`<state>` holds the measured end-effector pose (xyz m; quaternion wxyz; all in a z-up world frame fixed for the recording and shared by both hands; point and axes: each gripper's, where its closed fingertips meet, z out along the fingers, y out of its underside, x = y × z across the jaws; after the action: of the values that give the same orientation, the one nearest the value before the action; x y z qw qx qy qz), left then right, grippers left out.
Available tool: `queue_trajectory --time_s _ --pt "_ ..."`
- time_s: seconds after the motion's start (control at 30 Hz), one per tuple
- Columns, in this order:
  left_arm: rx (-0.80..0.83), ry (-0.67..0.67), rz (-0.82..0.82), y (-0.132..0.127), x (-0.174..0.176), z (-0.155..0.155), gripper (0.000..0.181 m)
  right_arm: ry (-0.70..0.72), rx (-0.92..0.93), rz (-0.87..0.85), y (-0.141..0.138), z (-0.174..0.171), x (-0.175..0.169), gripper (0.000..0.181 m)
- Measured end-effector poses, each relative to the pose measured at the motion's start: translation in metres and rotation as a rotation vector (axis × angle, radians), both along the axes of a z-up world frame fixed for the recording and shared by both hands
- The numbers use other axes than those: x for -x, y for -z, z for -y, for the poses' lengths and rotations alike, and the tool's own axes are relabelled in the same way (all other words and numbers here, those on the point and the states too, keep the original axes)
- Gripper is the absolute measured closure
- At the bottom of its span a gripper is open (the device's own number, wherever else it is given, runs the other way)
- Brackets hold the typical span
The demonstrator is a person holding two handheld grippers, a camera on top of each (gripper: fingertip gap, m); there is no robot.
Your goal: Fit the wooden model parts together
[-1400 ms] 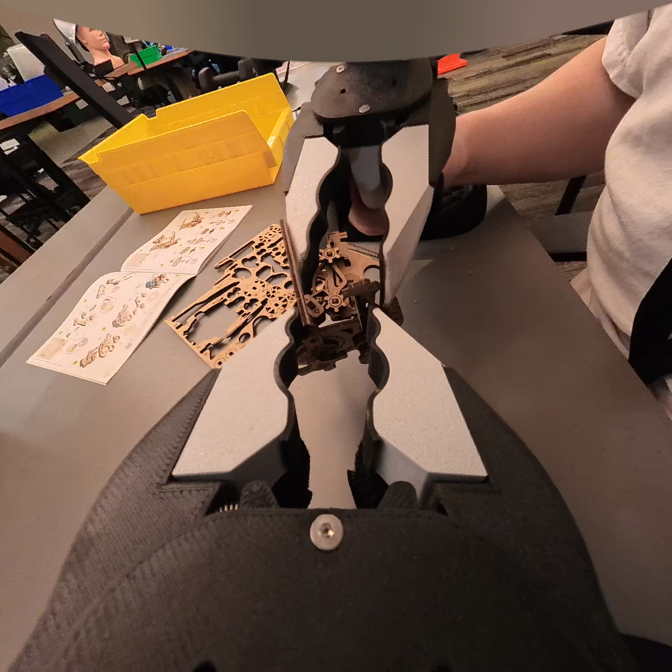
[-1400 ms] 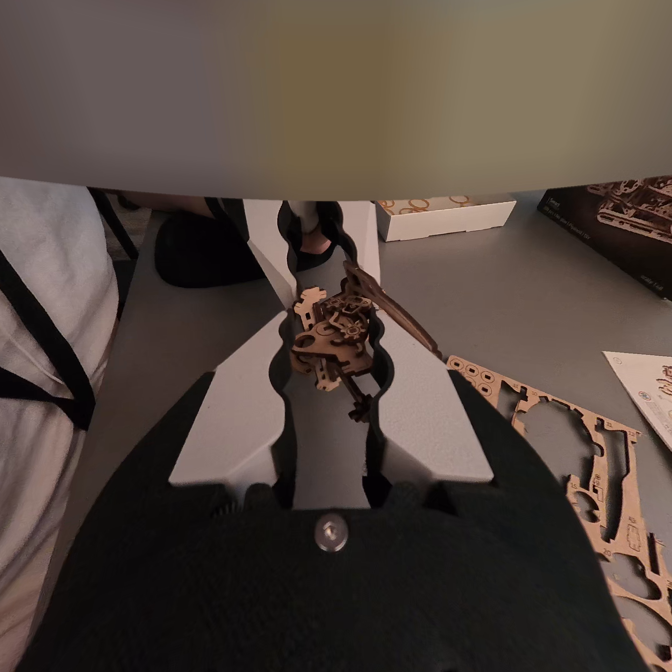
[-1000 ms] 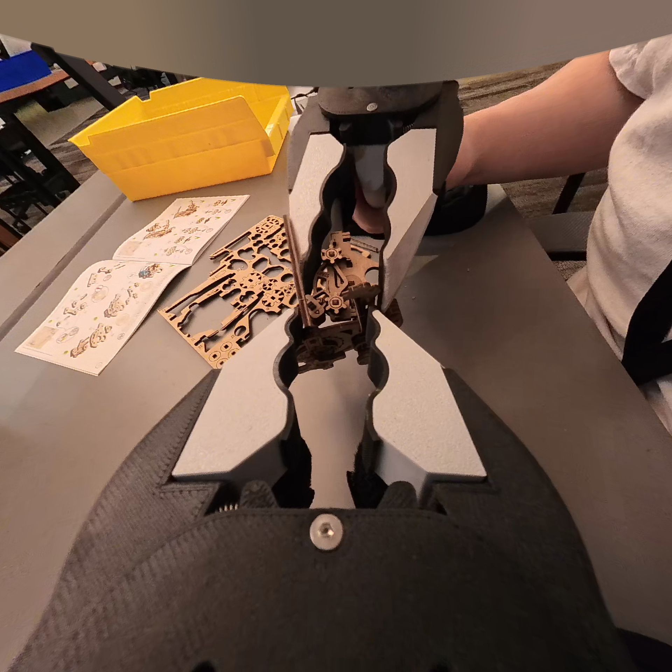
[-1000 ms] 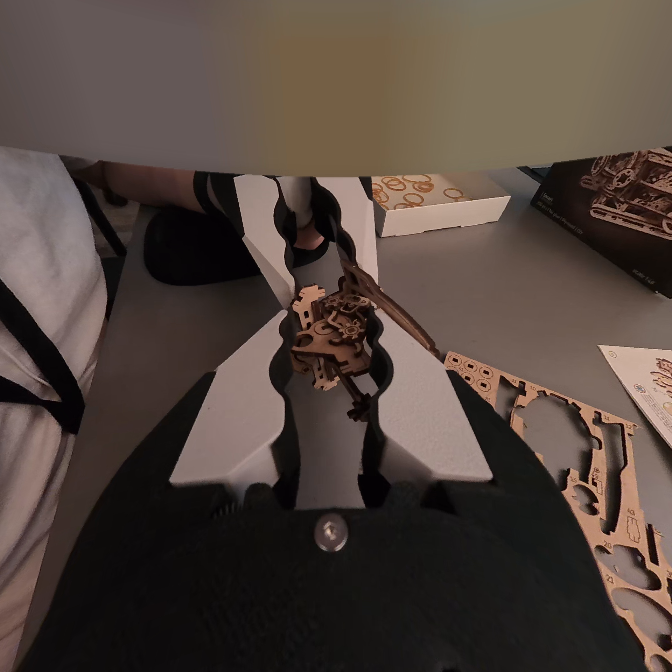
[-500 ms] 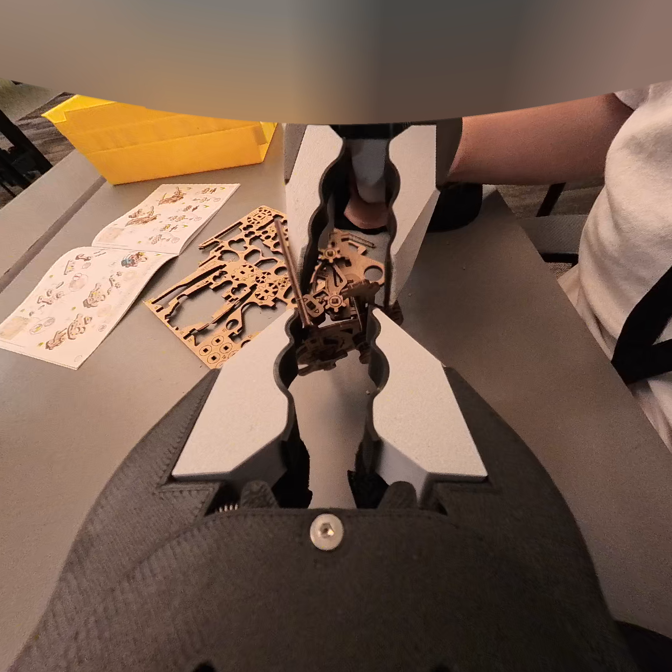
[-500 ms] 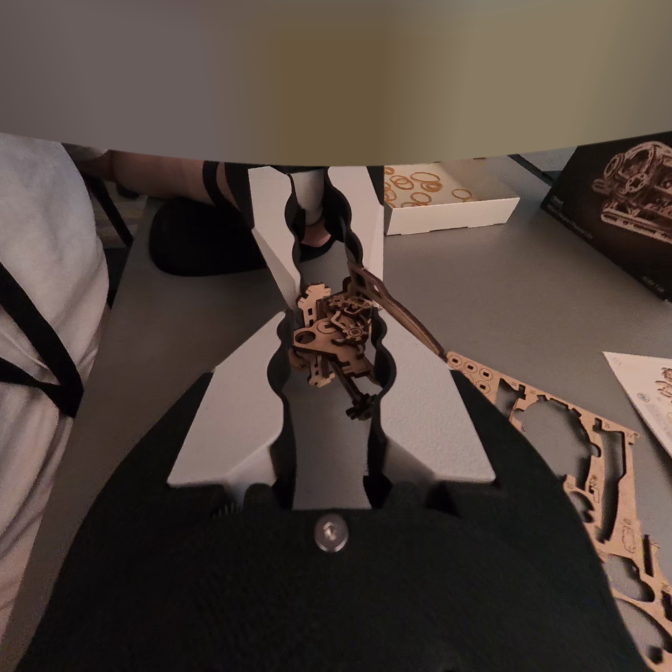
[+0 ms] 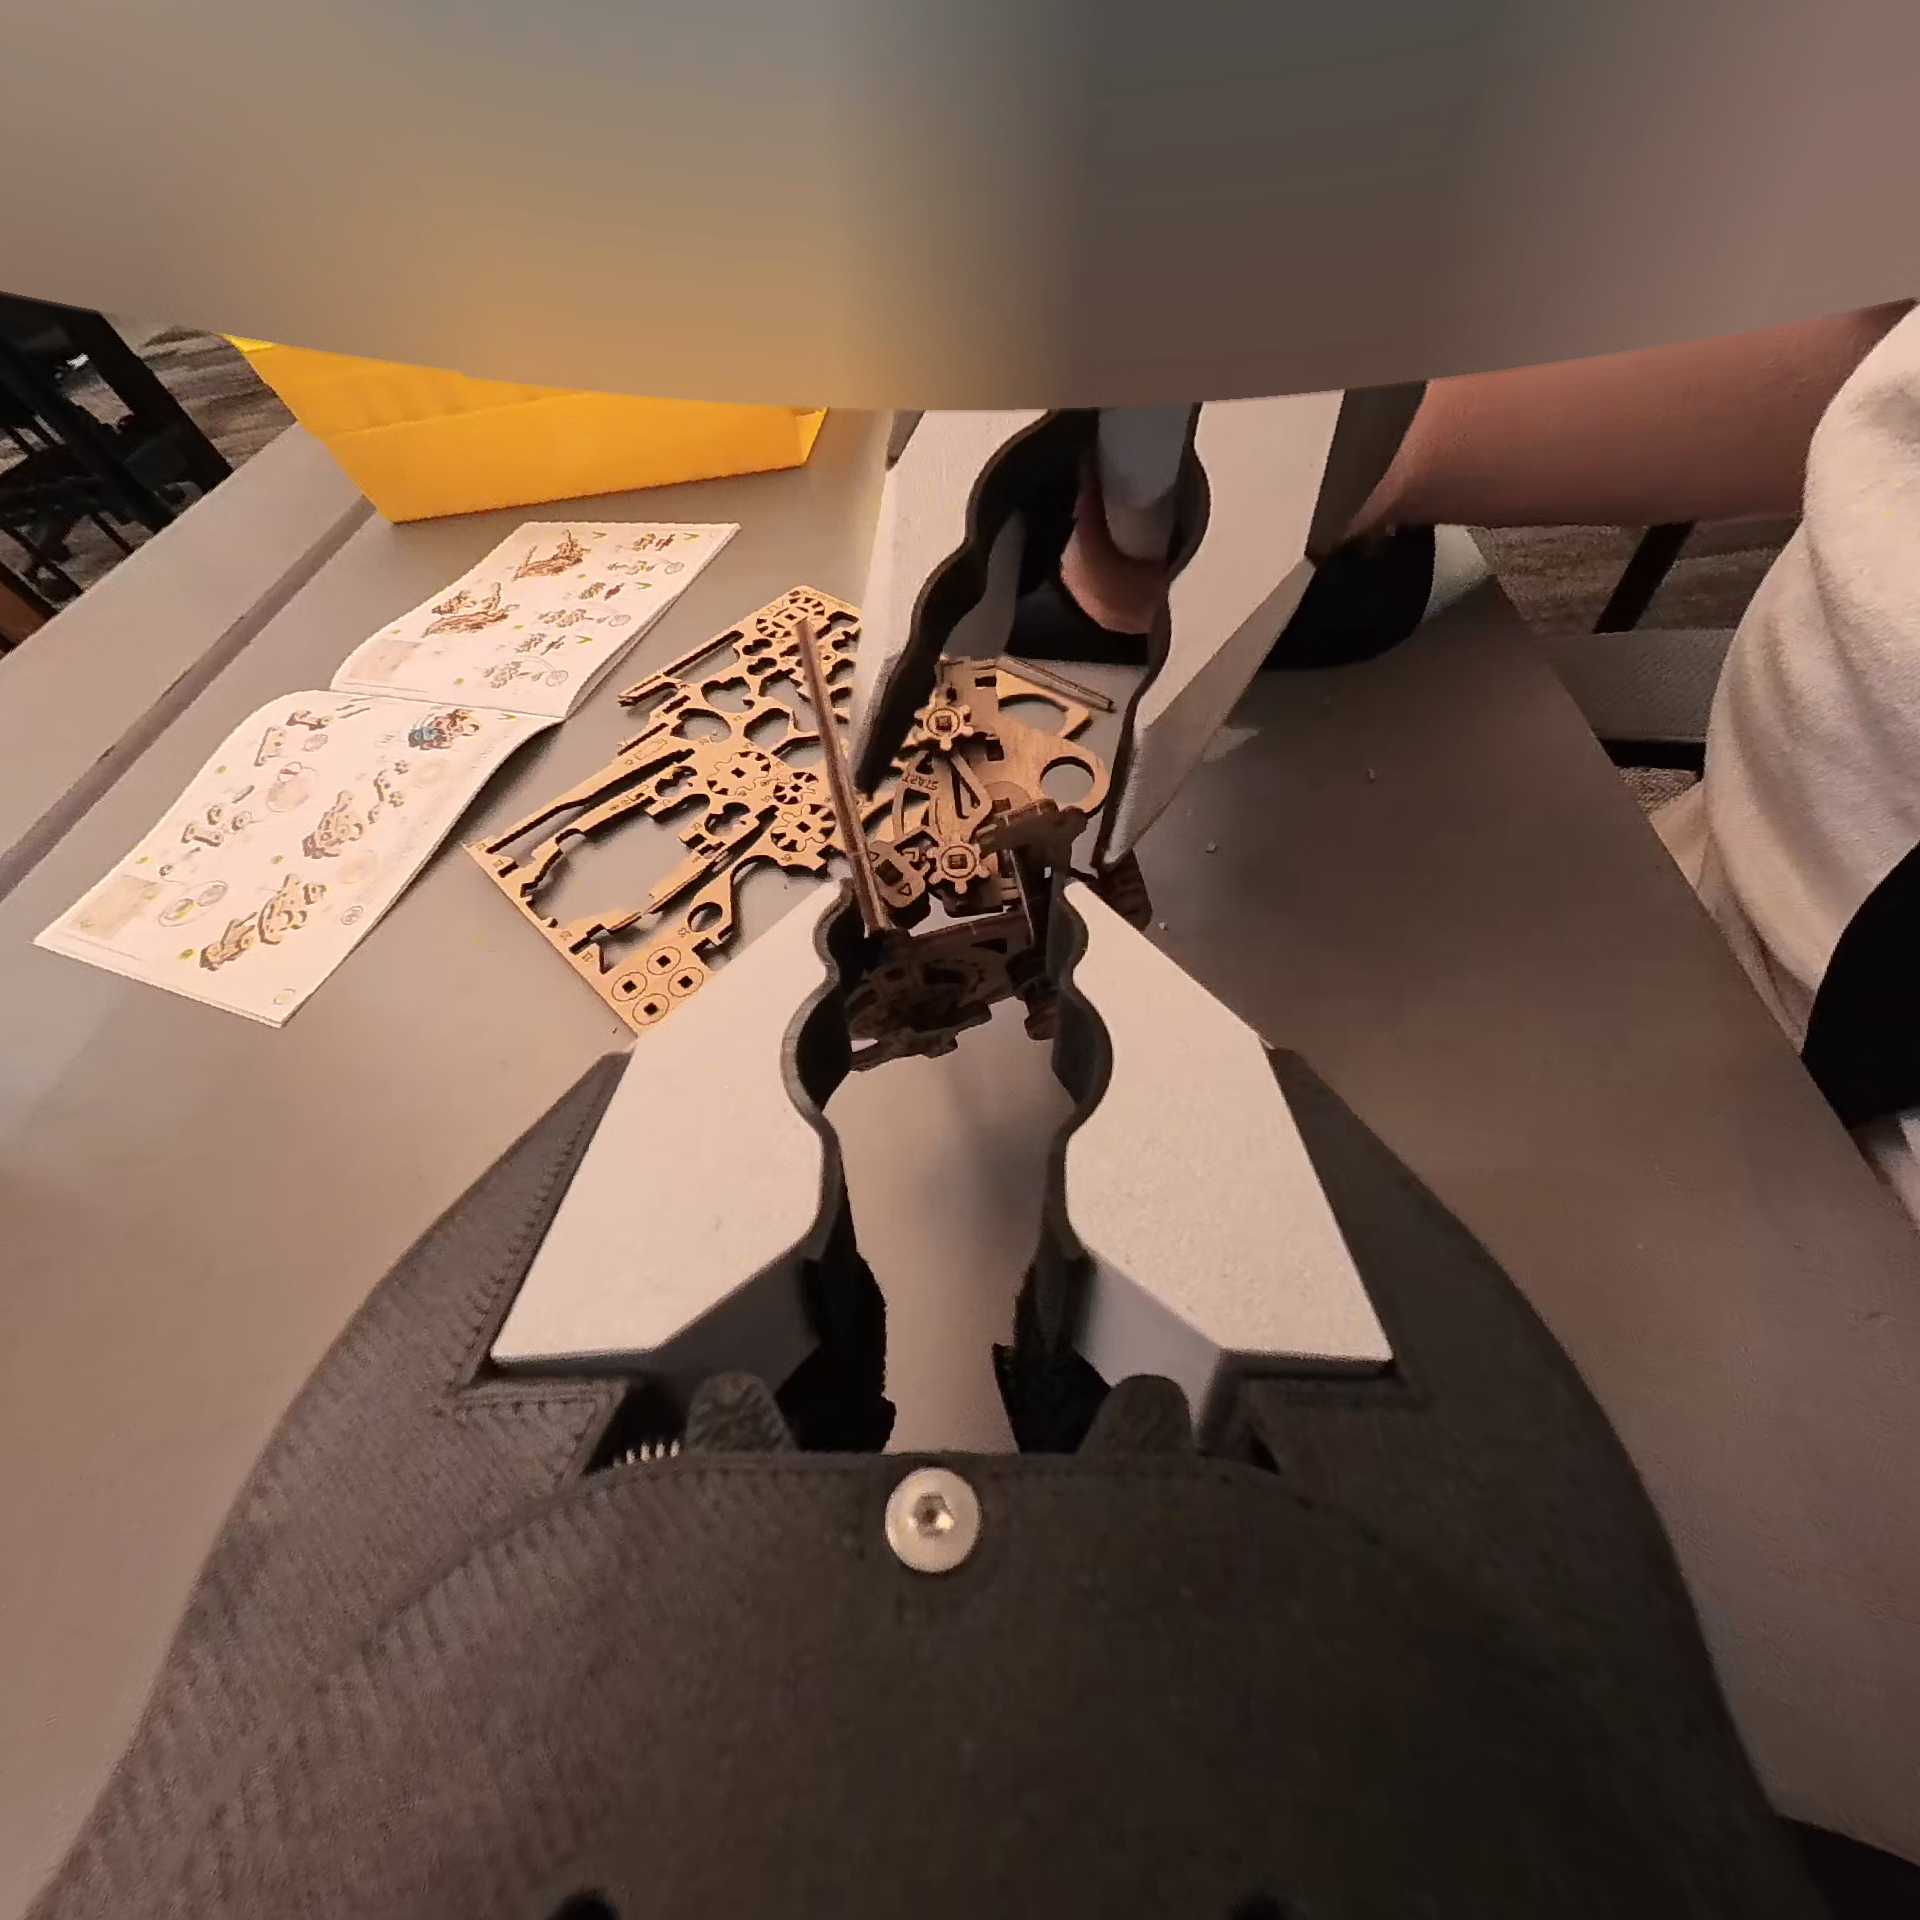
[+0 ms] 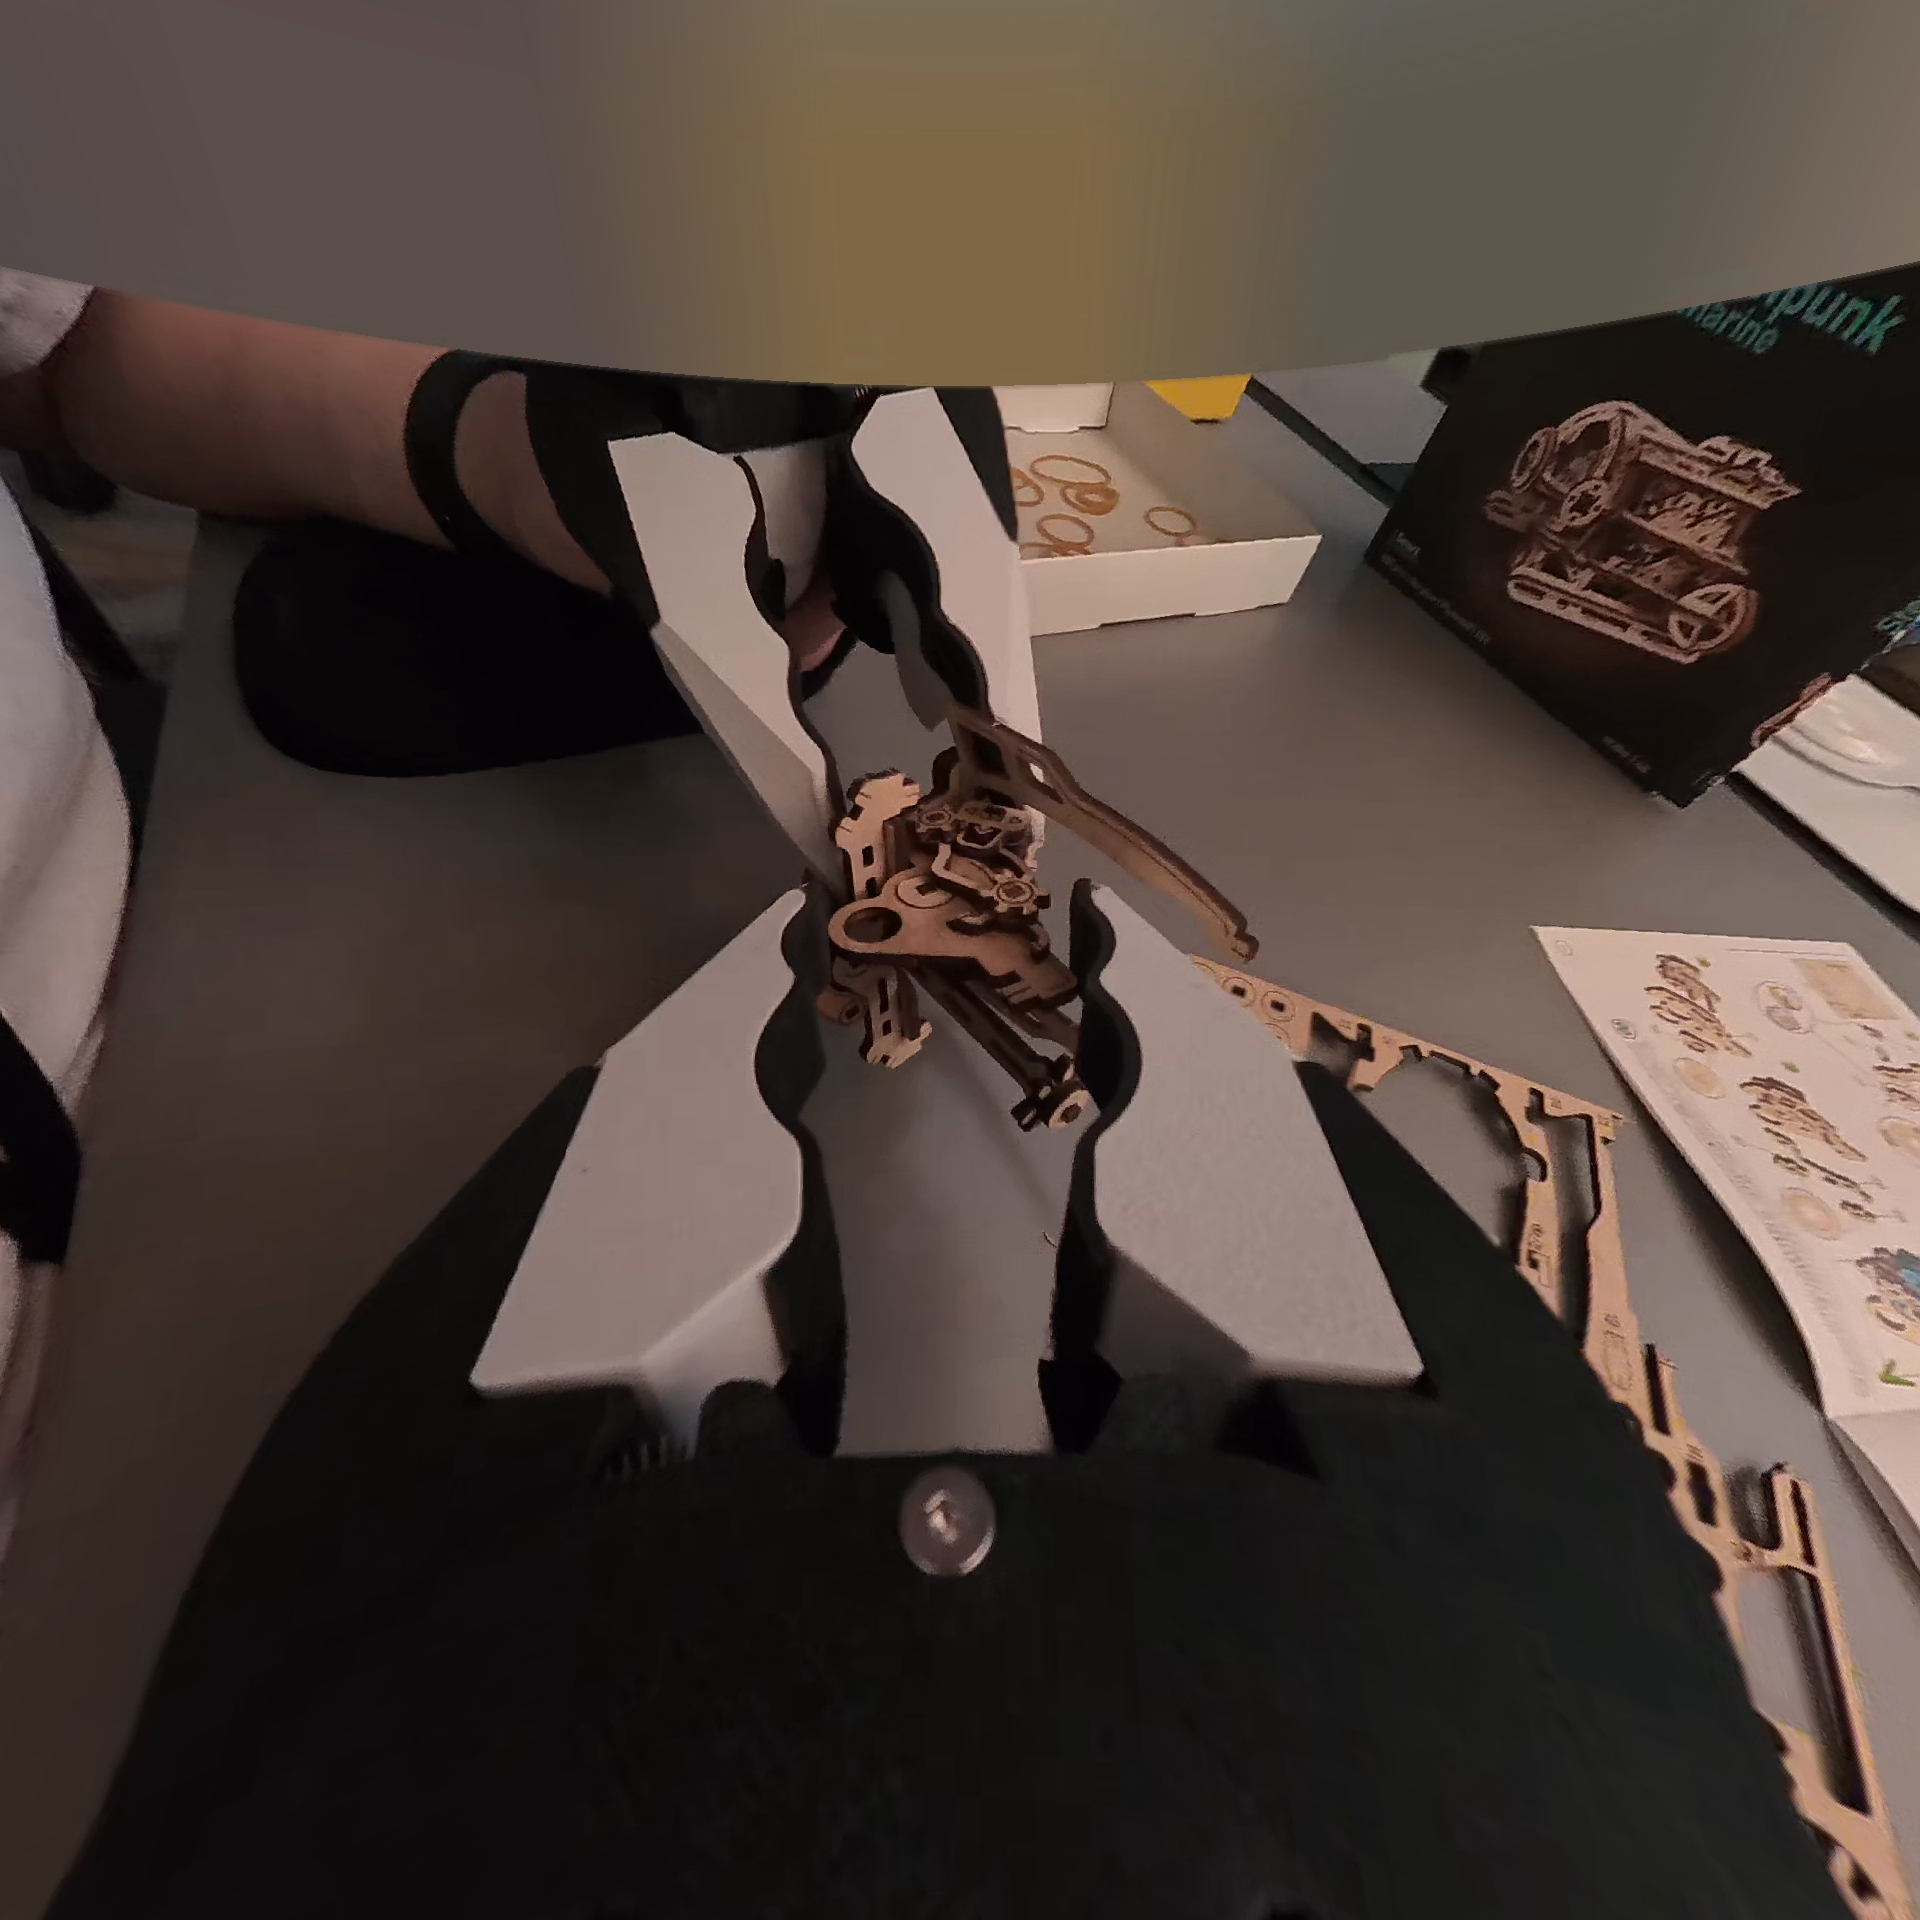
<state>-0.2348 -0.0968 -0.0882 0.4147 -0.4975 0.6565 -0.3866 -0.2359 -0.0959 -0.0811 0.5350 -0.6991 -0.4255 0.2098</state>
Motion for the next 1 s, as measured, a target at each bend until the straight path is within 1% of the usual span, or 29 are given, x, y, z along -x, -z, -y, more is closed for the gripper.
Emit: queue_trajectory --time_s 0.3,0.5,0.57,0.67,0.77,0.87,1.0 --pt "-0.028 0.040 -0.030 0.006 -0.001 0.007 0.148 -0.097 0.083 0.018 0.009 0.010 0.003 0.141" --pt "-0.021 0.064 -0.010 0.003 0.000 0.010 0.148 -0.156 0.038 0.011 0.005 0.016 0.004 0.141" --pt "-0.014 0.067 -0.004 0.002 0.000 0.010 0.148 -0.177 0.066 -0.016 0.002 0.017 0.004 0.141" --pt "-0.012 0.069 0.007 0.000 0.001 0.010 0.148 -0.202 0.060 -0.015 0.000 0.018 0.002 0.141" --pt "-0.008 0.071 0.010 -0.001 0.001 0.010 0.148 -0.202 0.057 -0.025 -0.001 0.017 0.003 0.141" --pt "0.003 0.063 0.010 -0.002 0.001 0.008 0.148 -0.188 0.105 -0.066 0.000 0.016 0.003 0.141" --pt "0.015 0.055 0.022 -0.004 0.002 0.006 0.148 -0.140 0.062 -0.065 -0.001 0.011 0.004 0.141"
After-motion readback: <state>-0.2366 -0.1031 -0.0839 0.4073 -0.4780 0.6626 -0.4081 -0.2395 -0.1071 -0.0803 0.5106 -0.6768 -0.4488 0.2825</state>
